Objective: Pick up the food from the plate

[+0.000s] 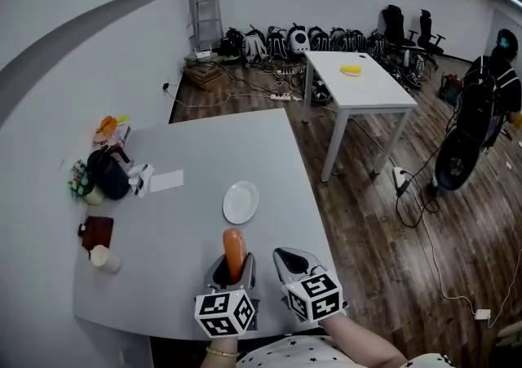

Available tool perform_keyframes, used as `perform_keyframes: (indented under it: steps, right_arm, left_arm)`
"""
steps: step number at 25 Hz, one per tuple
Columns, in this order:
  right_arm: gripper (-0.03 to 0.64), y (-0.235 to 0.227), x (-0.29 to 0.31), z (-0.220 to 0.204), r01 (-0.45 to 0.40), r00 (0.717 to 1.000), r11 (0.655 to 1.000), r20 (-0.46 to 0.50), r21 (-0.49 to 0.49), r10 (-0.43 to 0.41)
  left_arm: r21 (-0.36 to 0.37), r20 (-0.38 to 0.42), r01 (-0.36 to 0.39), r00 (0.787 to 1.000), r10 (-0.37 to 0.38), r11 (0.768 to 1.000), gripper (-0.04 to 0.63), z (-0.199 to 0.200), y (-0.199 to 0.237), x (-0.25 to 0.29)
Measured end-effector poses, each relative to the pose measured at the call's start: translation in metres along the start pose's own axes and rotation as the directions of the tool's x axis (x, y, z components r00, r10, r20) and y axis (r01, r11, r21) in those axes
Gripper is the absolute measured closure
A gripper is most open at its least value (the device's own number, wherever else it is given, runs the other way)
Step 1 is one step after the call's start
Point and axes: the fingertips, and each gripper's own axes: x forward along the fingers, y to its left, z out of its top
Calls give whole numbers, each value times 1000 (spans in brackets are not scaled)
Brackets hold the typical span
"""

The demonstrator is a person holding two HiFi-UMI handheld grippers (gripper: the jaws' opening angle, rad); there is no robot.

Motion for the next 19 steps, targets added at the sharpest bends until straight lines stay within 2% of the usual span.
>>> perform_keyframes:
  steps: [19]
  right_arm:
    - [618, 2, 2, 6, 2, 1000, 1000, 16, -17, -2]
  left_arm:
    - [28, 8, -1, 1000, 1, 1000, 394, 10, -6, 3]
